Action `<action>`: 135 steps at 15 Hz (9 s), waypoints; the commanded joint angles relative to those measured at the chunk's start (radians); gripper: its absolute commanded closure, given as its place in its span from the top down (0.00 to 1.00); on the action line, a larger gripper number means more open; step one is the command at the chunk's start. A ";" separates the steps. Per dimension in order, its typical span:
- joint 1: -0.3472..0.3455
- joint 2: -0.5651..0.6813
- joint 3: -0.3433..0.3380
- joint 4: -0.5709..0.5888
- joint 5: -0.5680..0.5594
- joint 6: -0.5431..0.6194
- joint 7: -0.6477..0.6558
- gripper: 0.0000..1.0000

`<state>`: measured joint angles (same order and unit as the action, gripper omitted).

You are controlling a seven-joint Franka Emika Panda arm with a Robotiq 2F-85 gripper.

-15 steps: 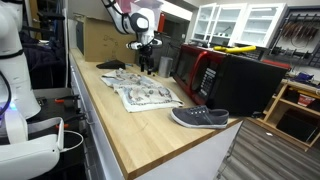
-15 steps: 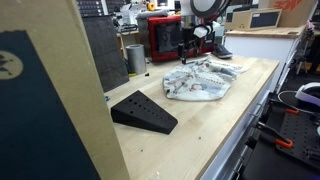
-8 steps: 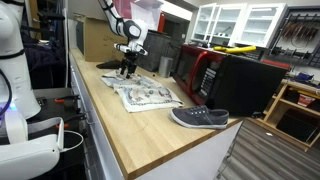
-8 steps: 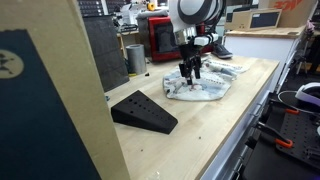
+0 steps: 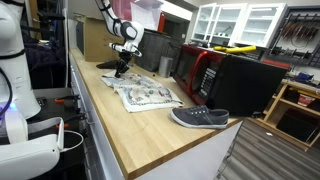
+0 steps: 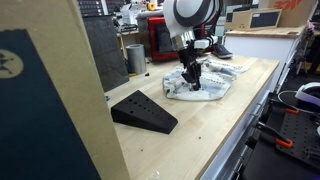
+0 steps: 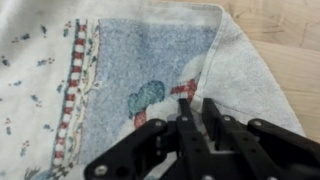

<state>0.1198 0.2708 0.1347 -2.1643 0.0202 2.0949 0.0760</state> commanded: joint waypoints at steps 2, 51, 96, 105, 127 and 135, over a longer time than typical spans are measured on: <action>0.020 0.051 0.002 0.020 -0.005 0.029 -0.018 0.00; -0.178 0.024 -0.172 0.208 -0.073 0.145 -0.163 1.00; -0.195 -0.089 -0.276 0.123 -0.043 0.261 0.076 0.71; -0.193 -0.277 -0.232 0.136 -0.072 -0.174 0.043 1.00; -0.179 -0.519 -0.169 0.106 -0.130 -0.323 0.010 1.00; -0.166 -0.528 -0.151 0.126 -0.131 -0.324 0.025 1.00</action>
<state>-0.0473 -0.2577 -0.0155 -2.0404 -0.1110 1.7733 0.1010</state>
